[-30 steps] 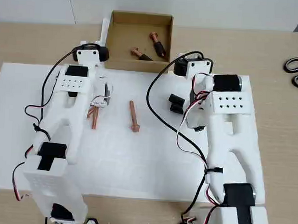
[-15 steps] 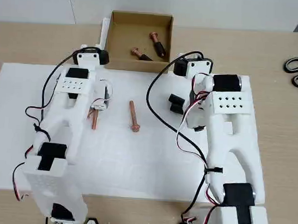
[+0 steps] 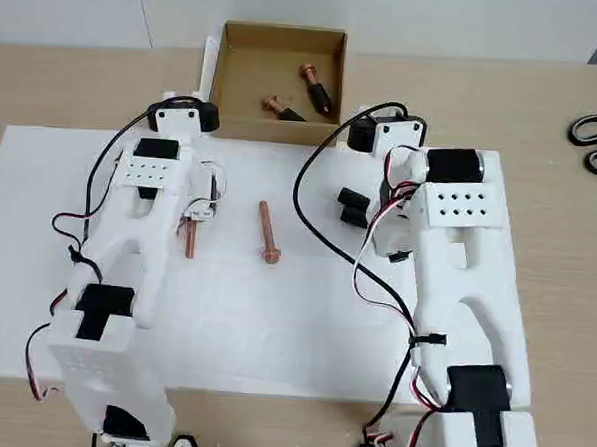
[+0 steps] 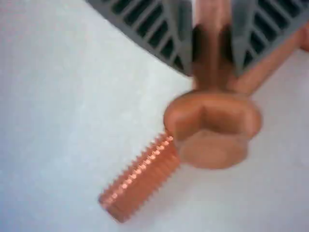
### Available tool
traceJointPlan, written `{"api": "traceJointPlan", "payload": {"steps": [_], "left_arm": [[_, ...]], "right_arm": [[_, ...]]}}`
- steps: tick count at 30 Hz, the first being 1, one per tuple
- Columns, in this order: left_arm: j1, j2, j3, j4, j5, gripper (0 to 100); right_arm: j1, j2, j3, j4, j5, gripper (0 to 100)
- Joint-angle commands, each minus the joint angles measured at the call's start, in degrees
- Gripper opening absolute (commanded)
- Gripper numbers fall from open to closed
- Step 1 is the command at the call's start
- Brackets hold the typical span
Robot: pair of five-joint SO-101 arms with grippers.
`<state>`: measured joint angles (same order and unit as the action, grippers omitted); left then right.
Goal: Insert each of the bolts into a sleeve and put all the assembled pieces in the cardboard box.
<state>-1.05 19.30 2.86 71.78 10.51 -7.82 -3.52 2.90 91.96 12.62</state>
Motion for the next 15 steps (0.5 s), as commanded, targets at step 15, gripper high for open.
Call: {"api": "traceJointPlan", "payload": {"steps": [15], "left_arm": [[1.14, -0.97, -25.89, 25.58, 0.18, 1]], "right_arm": [[1.36, -5.49, -2.64, 0.31, 0.7, 0.5]]}}
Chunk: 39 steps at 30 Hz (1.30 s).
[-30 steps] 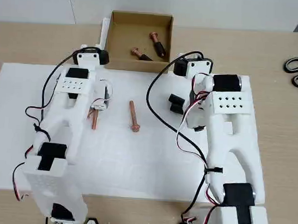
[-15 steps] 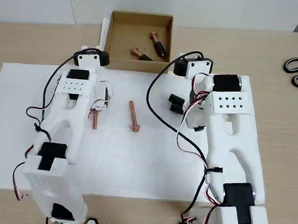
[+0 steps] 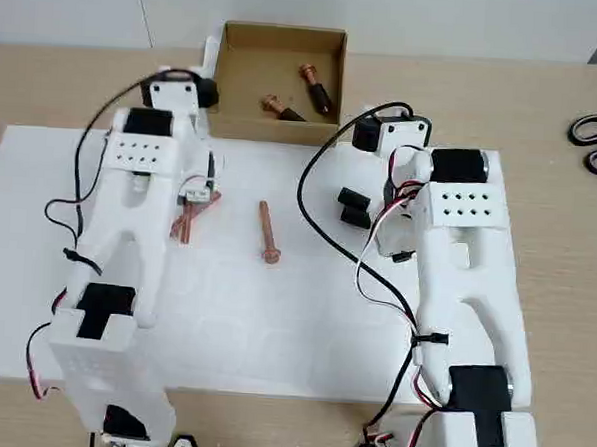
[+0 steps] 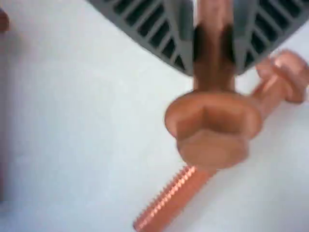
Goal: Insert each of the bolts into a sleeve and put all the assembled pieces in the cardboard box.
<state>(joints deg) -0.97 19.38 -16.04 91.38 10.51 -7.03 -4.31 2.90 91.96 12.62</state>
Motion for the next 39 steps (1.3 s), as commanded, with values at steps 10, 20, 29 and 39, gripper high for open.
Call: {"api": "traceJointPlan", "payload": {"steps": [10, 20, 29, 39], "left_arm": [[8.88, -12.66, -10.77, 8.79, 4.4, 1], [17.14, -32.53, -10.51, 5.45, 9.93, 1], [17.14, -34.11, 1.01, -8.62, 17.58, 1], [20.57, -34.11, 4.53, -13.19, 18.11, 1]], "right_arm": [[0.57, -29.41, -2.02, -0.4, 0.7, 0.4], [0.31, -52.97, 17.23, -4.26, 0.44, 0.4], [-2.86, -64.04, 53.27, -34.07, -2.11, 0.4], [-14.81, -84.79, 72.88, -45.58, -12.04, 0.4]]}}
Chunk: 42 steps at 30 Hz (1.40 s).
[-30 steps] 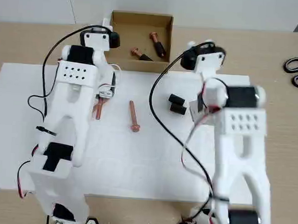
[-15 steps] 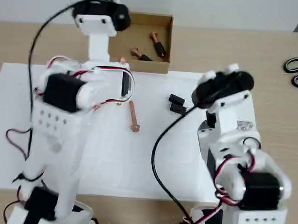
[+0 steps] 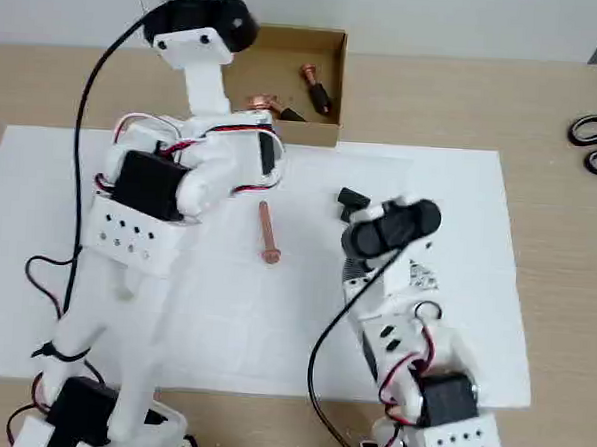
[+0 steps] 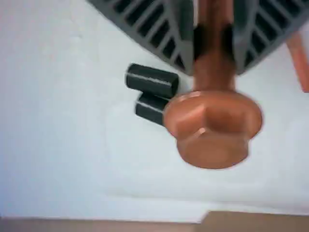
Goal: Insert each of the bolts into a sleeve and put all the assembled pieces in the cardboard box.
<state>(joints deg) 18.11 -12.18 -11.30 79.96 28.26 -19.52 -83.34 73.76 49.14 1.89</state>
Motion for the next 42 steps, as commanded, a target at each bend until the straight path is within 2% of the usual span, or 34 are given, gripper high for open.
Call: {"api": "traceJointPlan", "payload": {"steps": [1, 4, 8, 12, 15, 18, 22, 26, 31, 42], "left_arm": [[2.02, -2.64, -0.22, -1.76, 0.44, 1], [3.6, -4.04, -0.4, -1.58, 1.32, 1], [4.31, -14.24, 0.04, 0.44, 1.23, 1], [4.13, -23.91, 6.9, 0.35, -0.7, 1], [4.04, -28.57, 18.15, -5.8, -0.79, 1], [4.4, -31.91, 30.9, -16.44, -0.79, 1], [4.57, -35.96, 46.29, -30.15, -0.7, 1], [6.33, -39.74, 56.84, -38.07, -0.7, 1], [11.43, -42.46, 61.58, -41.76, -0.7, 1], [12.04, -42.9, 62.02, -42.81, -0.44, 1]], "right_arm": [[-2.86, -7.78, 3.16, -2.86, -1.41, 0.4], [-3.12, -12.88, 6.42, -2.77, -1.41, 0.4], [-3.3, -17.63, 8.88, -2.77, -1.49, 0.4], [-3.38, -18.15, 9.23, -2.68, -1.58, 0.4], [-3.47, -18.15, 9.23, -2.51, -2.73, 0.4], [-3.82, -18.15, 9.23, -2.33, -6.33, 0.4], [-7.69, -18.42, 10.2, -2.24, -7.38, 0.4], [-9.1, -18.59, 10.73, -2.42, -7.38, 0.4], [-11.65, -18.42, 10.73, -2.77, -7.56, 0.4], [-12.7, -18.33, 10.73, -2.77, -7.65, 0.4]]}}
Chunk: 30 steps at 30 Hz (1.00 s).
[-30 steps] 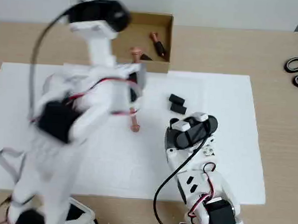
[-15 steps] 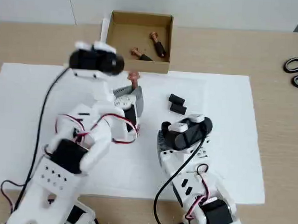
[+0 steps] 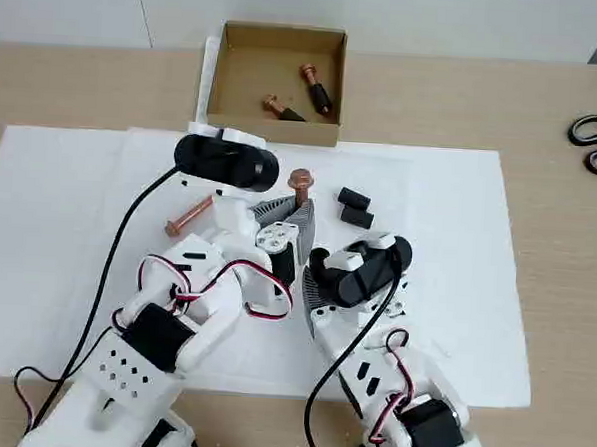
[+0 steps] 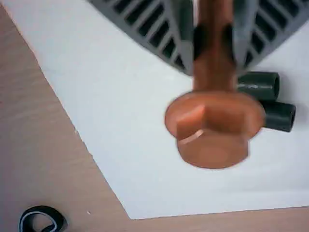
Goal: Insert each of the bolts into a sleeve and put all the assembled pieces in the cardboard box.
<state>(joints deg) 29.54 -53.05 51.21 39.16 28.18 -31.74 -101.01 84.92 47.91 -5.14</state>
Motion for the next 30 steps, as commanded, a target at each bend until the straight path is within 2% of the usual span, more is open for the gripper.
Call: {"api": "traceJointPlan", "payload": {"steps": [1, 30], "left_arm": [[0.62, -2.02, -0.66, -2.02, -0.35, 1], [0.26, -1.85, -7.52, -2.37, -0.35, 1]], "right_arm": [[-0.48, -0.66, -0.44, -1.54, -0.62, 0.4], [-0.48, -0.48, 1.05, -3.03, -0.62, 0.4]]}}
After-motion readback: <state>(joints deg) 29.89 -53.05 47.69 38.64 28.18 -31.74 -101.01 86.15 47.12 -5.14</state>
